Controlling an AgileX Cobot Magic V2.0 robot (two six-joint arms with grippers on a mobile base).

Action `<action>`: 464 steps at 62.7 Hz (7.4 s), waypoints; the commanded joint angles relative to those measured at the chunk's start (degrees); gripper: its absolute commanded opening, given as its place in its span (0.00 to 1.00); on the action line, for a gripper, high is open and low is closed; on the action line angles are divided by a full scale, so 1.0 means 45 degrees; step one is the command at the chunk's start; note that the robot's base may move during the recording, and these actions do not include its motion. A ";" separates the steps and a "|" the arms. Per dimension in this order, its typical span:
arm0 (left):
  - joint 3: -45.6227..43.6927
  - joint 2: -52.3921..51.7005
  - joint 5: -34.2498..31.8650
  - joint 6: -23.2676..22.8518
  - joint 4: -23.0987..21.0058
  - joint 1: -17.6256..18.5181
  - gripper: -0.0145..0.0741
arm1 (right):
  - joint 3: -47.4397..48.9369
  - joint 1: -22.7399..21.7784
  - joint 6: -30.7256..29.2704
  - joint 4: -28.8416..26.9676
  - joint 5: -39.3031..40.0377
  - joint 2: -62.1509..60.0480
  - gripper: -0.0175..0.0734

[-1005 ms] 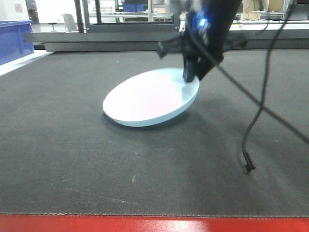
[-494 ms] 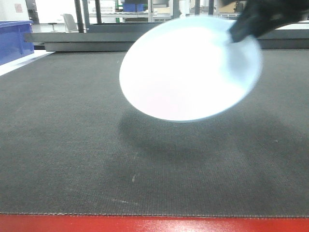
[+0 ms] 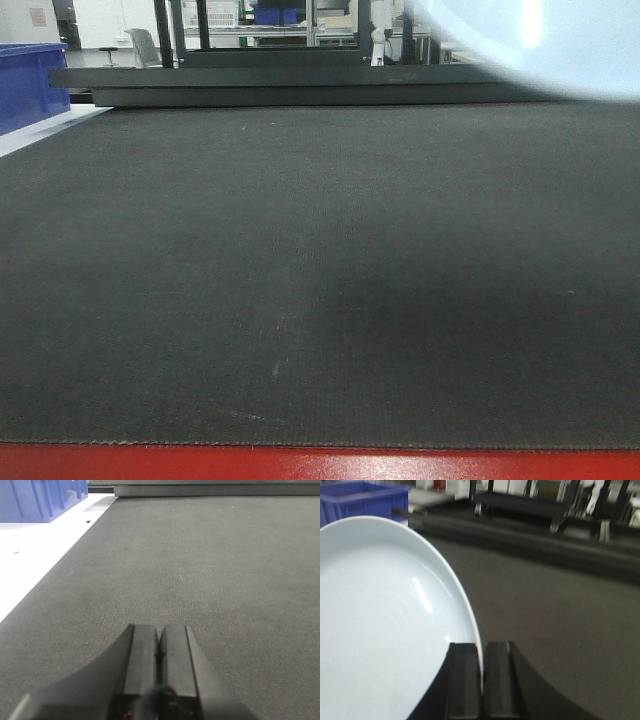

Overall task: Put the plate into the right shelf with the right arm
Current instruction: 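Drive the base away from the table holding the plate in the right gripper, then drive the base toward the steel shelf with blue bins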

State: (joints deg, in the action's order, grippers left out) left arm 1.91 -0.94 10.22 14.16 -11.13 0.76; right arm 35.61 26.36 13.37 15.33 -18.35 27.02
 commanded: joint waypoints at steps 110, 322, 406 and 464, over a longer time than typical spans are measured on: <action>0.0094 -0.0145 -0.1063 -0.0035 -0.0099 0.0085 0.11 | 0.0339 -0.0037 -0.0072 0.0261 0.1676 -0.2524 0.23; 0.0094 -0.0087 -0.1067 -0.0035 -0.0099 0.0108 0.11 | 0.0339 -0.0037 -0.0072 0.0261 0.1594 -0.2415 0.23; 0.0094 -0.0143 -0.1067 -0.0035 -0.0099 0.0081 0.11 | 0.0339 -0.0037 -0.0072 0.0261 0.1562 -0.2415 0.23; 0.0094 -0.0143 -0.1067 -0.0035 -0.0099 0.0081 0.11 | 0.0339 -0.0037 -0.0072 0.0261 0.1562 -0.2415 0.23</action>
State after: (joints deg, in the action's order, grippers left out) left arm 1.91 -0.94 10.20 14.16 -11.13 0.85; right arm 35.61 26.36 13.10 15.60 -16.63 15.28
